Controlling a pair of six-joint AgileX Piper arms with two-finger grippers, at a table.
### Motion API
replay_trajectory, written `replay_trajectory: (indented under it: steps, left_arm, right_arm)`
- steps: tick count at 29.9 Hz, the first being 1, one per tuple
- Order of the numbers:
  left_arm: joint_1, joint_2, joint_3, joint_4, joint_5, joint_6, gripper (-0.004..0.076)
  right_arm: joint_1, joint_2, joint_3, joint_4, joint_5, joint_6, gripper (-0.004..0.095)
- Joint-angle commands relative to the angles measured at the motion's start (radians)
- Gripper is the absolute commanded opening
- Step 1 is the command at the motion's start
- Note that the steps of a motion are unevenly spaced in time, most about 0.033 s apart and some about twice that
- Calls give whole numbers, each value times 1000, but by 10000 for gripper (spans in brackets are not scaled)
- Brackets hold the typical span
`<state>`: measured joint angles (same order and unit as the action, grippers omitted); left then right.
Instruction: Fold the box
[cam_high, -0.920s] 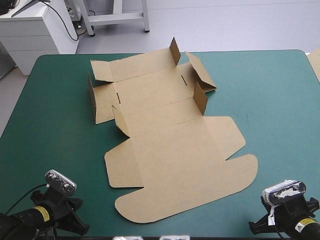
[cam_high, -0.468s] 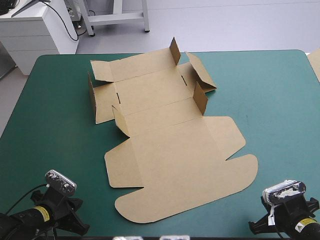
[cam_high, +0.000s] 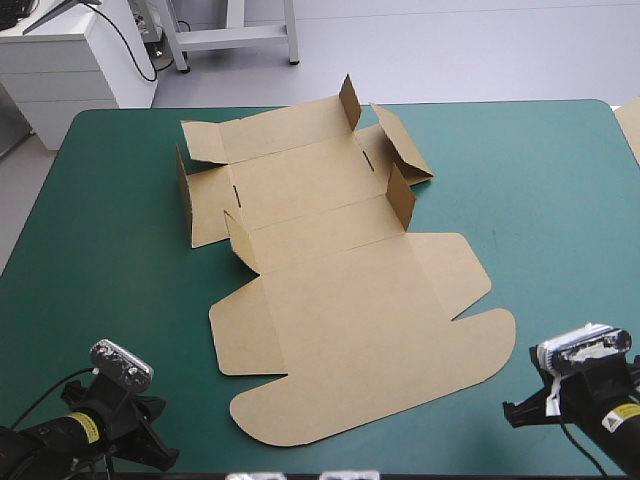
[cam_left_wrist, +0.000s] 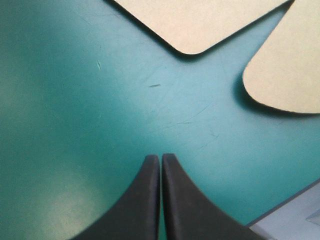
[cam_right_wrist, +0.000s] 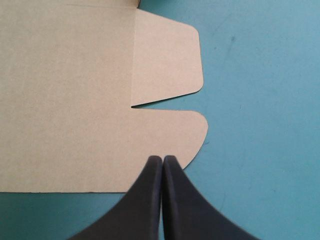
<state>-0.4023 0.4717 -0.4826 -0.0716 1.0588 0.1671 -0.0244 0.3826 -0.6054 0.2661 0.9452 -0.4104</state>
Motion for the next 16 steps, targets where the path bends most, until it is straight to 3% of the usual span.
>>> replay_trajectory:
  steps: [1, 8, 16]
  left_arm:
    - [-8, 9, -31, -15, -47, 2, -8]
    - [-8, 9, -31, -17, -47, 2, -8]
    - [-8, 9, -31, -17, -47, 2, -8]
  right_arm:
    - [2, 120, -111, 14, -80, -39, -21]
    - [2, 416, -364, 24, -82, -41, -21]
    - [2, 746, -668, 177, 17, -135, -21]
